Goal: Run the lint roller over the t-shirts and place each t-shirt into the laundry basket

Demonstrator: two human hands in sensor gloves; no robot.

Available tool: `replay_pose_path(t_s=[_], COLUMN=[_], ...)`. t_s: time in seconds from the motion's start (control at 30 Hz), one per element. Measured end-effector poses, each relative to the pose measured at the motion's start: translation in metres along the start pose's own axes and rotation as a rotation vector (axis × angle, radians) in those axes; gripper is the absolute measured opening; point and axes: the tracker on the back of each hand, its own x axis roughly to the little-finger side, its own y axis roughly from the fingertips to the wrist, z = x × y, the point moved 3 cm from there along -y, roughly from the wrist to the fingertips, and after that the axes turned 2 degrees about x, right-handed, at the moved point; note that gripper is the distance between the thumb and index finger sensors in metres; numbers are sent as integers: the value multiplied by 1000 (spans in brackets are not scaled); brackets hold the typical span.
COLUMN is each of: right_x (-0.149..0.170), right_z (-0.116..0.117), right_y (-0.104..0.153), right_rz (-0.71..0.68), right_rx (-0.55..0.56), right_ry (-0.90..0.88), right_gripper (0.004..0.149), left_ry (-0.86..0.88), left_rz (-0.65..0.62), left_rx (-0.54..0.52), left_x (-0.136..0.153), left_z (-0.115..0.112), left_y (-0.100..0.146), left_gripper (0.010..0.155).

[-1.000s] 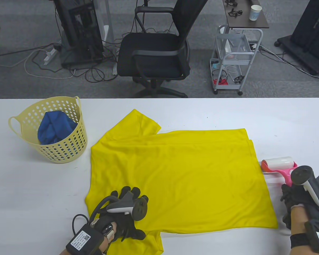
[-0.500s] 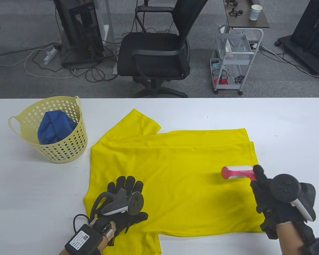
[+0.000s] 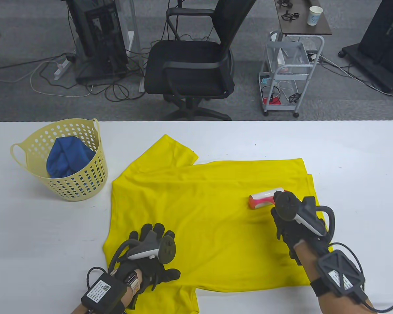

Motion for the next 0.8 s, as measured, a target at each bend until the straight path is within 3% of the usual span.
replay_pose_path(t_s=[0.13, 0.33, 0.5, 0.67, 0.8], right_x=[-17, -13, 11, 43, 59], right_z=[0, 6, 3, -5, -10], right_y=[-33, -33, 15, 99, 148], right_rz=[75, 77, -10, -78, -80], right_rx=[-17, -52, -167, -267, -306], right_ry=[-8, -42, -47, 11, 35], right_gripper=[60, 61, 62, 62, 61], left_ry=[-1, 3, 5, -14, -21], left_rz=[1, 3, -2, -2, 2], left_rx=[-6, -7, -6, 40, 42], left_x=[0, 1, 1, 2, 3], left_z=[0, 0, -1, 0, 0], left_y=[1, 1, 1, 3, 4], left_gripper=[108, 108, 108, 109, 110])
